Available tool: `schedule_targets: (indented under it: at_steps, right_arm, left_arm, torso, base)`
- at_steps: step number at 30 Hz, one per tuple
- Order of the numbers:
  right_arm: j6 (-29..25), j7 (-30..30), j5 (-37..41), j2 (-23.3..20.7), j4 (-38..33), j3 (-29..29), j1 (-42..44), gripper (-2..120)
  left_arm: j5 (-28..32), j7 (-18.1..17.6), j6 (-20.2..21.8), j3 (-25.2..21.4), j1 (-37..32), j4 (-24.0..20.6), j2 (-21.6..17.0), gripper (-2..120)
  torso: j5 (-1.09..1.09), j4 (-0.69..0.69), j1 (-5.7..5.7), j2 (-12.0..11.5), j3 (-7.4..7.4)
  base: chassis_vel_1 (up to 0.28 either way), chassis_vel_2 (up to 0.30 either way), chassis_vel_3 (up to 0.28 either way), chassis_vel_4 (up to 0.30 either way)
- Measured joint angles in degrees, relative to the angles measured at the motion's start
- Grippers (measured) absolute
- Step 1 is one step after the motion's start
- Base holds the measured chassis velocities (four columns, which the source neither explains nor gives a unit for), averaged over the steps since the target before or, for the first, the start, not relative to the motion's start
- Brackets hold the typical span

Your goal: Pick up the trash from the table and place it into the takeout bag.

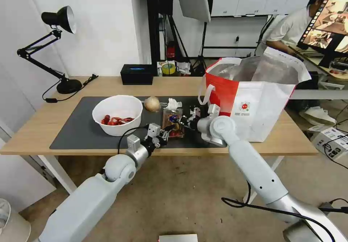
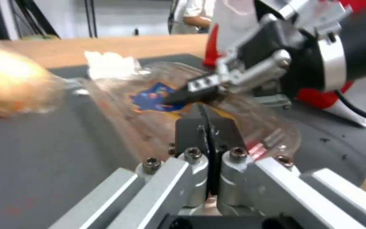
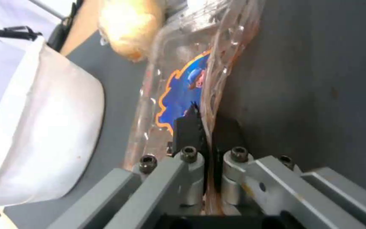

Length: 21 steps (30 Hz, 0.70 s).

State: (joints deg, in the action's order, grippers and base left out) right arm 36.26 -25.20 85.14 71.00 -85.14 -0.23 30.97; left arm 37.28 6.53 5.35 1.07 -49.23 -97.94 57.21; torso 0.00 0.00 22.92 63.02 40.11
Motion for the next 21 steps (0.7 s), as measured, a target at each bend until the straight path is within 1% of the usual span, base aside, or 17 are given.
schedule_targets:
  at_steps: [1, 3, 4, 5, 7, 8, 10, 11, 12, 15, 16, 18, 19, 20, 21]
  right_arm:
    - [0.0, 0.0, 0.0, 0.0, 0.0, 0.0, 0.0, 0]
    - [-0.37, 0.62, -0.29, -0.21, -0.73, 0.17, 0.62, 0]
    - [-0.72, 1.34, -0.56, -0.36, -1.37, 0.24, 1.25, 0]
    - [-0.72, 1.34, -0.56, -0.36, -1.37, 0.24, 1.25, 0]
    - [-1.1, 2.17, -0.75, -0.48, -2.37, 0.28, 1.94, 0]
    - [-1.1, 2.17, -0.75, -0.48, -2.37, 0.28, 1.94, 0]
    - [-1.22, 2.6, -0.76, -0.52, -3.45, 0.38, 2.45, 0]
    - [-1.28, 2.78, -0.75, -0.53, -3.95, 0.44, 2.61, 0]
    - [-1.28, 2.78, -0.75, -0.53, -3.95, 0.44, 2.61, 0]
    - [-1.6, 4.29, -0.7, -0.57, -6.09, 0.65, 3.22, 0]
    - [-1.6, 4.29, -0.7, -0.57, -6.09, 0.65, 3.22, 0]
    - [-2.06, 5.96, -0.64, -0.84, -8.26, 0.84, 3.66, 0]
    - [-2.39, 6.84, -0.61, -1.08, -9.39, 0.95, 3.75, 0]
    - [-2.39, 6.84, -0.61, -1.08, -9.39, 0.95, 3.75, 0]
    - [-2.75, 7.56, -0.59, -1.3, -10.39, 1.04, 3.77, 0]
  left_arm:
    - [0.0, 0.0, 0.0, 0.0, 0.0, 0.0, 0.0, 0]
    - [0.01, 0.01, 0.0, -1.53, -1.34, -1.25, -0.61, 0]
    - [-0.02, 0.01, -0.01, -3.59, -3.3, -2.79, -1.33, 0]
    - [-0.02, 0.01, -0.01, -3.59, -3.3, -2.79, -1.33, 0]
    - [-0.15, 0.61, -0.65, -6.8, -7.89, -5.57, -2.66, 0]
    - [-0.15, 0.61, -0.65, -6.8, -7.89, -5.57, -2.66, 0]
    - [-0.49, 1.08, -1.95, -10.17, -12.68, -8.3, -3.54, 0]
    - [-0.71, 1.2, -2.23, -11.68, -14.67, -9.27, -3.6, 0]
    - [-0.71, 1.2, -2.23, -11.68, -14.67, -9.27, -3.6, 0]
    - [-2.05, 1.92, -3.71, -16.86, -20.93, -11.56, -3.39, 0]
    - [-2.05, 1.92, -3.71, -16.86, -20.93, -11.56, -3.39, 0]
    - [-3.24, 3.17, -4.79, -19.82, -24.98, -12.62, -3.07, 0]
    - [-3.43, 3.67, -5.02, -21.04, -26.28, -13.05, -2.89, 2]
    - [-3.43, 3.67, -5.02, -21.04, -26.28, -13.05, -2.89, 2]
    - [-3.54, 4.12, -5.2, -22.3, -27.49, -13.56, -2.67, 7]
  torso:
    - [0.0, 0.0, 0.0, 0.0, 0.0]
    - [-0.01, 0.0, 0.0, 0.0, 0.0]
    - [-0.01, -0.02, 0.0, 0.0, 0.0]
    - [-0.01, -0.02, 0.0, 0.0, 0.0]
    - [-0.01, 0.0, 0.0, 0.0, 0.0]
    - [-0.01, 0.0, 0.0, 0.0, 0.0]
    - [0.0, 0.01, 0.0, 0.0, -0.01]
    - [-0.01, 0.01, -0.01, 0.0, -0.01]
    - [-0.01, 0.01, -0.01, 0.0, -0.01]
    - [0.01, 0.0, 0.0, 0.0, -0.01]
    - [0.01, 0.0, 0.0, 0.0, -0.01]
    - [0.0, 0.01, -0.01, 0.0, -0.01]
    - [0.0, 0.01, 0.0, 0.0, -0.01]
    - [0.0, 0.01, 0.0, 0.0, -0.01]
    - [0.0, 0.01, -0.01, 0.0, -0.01]
  base:
    - [0.0, 0.0, 0.0, 0.0]
    - [0.0, 0.0, 0.0, 0.0]
    - [0.0, 0.0, 0.0, 0.0]
    - [0.0, 0.0, 0.0, 0.0]
    - [0.0, 0.0, 0.0, 0.0]
    - [0.0, 0.0, 0.0, 0.0]
    - [0.0, 0.0, 0.0, 0.0]
    - [0.0, 0.0, 0.0, 0.0]
    - [0.0, 0.0, 0.0, 0.0]
    - [0.0, 0.0, 0.0, 0.0]
    - [0.0, 0.0, 0.0, 0.0]
    - [0.0, 0.0, 0.0, 0.0]
    - [0.0, 0.0, 0.0, 0.0]
    - [0.0, 0.0, 0.0, 0.0]
    - [0.0, 0.0, 0.0, 0.0]
